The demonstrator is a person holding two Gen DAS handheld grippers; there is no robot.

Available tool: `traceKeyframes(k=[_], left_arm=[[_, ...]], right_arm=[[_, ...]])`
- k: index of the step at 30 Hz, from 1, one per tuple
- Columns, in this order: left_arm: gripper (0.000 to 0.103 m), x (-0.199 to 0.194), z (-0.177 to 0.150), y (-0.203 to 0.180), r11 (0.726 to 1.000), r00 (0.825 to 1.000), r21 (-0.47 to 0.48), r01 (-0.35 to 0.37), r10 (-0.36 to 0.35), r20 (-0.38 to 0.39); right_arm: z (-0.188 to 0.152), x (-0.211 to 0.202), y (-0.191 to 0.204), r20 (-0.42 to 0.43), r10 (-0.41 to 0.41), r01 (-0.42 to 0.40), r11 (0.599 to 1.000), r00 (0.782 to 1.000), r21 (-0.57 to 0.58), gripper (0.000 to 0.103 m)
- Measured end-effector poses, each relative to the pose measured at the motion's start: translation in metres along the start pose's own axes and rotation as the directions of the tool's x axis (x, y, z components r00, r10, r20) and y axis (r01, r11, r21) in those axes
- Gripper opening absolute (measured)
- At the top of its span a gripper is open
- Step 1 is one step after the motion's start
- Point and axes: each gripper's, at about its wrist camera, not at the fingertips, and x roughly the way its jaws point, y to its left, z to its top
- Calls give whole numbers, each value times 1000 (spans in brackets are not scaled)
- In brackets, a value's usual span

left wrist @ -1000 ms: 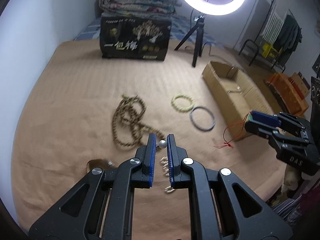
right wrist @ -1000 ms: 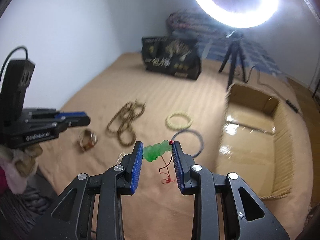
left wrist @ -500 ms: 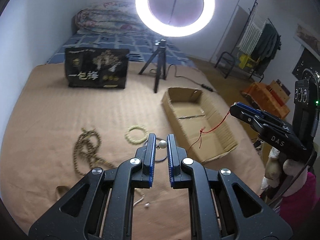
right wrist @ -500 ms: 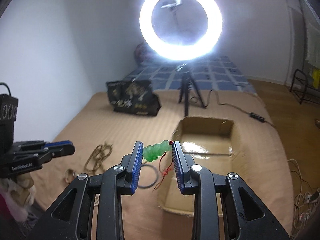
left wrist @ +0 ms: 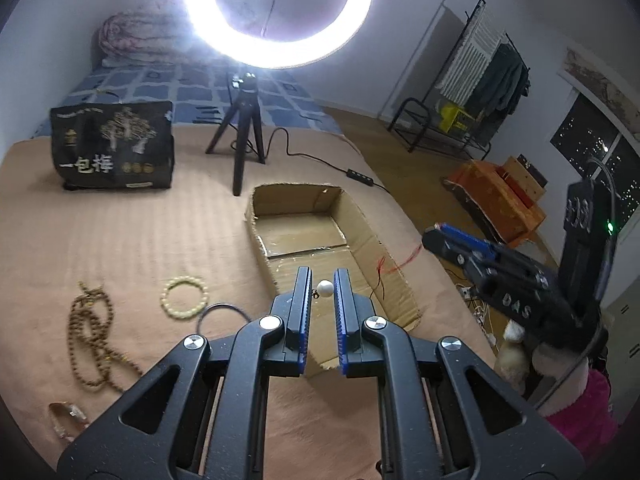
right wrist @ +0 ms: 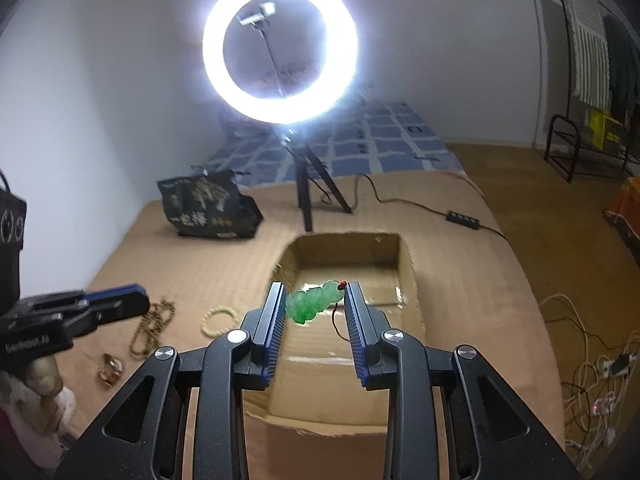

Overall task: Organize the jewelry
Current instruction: 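Carry the jade pendant with the right gripper into the cardboard box and release, then move the left gripper to the brown wooden bead mala while the right gripper reaches the pearl necklace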

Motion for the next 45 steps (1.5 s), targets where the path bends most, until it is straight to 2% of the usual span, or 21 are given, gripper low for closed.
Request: traceKeyframes(k=[5,11,16,22,23,24,26,45], left_arm=[[9,28,2,-9,1000,1000,2,-14,14,-22],[9,71,-8,-24,997,995,52,-55,59,-76],[9,89,-13,-26,995,991,69,-71,79,-109],[10,92,-12,-23,994,989,68,-88,95,-114],[16,92,-12,-21,994,988,66,-91,98,-115],[28,91,-12,-20,994,989,64,-89,96,-115],[34,89,-12,-19,994,989,63,-91,98,-112],[34,54,-14,1,985,985,77,-153,158,-70]], right_arm=[[-10,5,-16,-46,-15,16,1000,999,25,28],[-19,13,-28,-100,-33,36,999,994,36,28],[-22,15,-33,-122,-40,45,998,992,39,28],[-20,15,-31,-127,-42,48,998,991,42,29],[-20,15,-30,-127,-45,50,998,991,42,30],[-20,15,-30,-127,-45,51,998,991,43,33],[-20,16,-29,-125,-45,51,998,991,44,34],[-16,9,-11,-92,-38,40,999,995,27,35]])
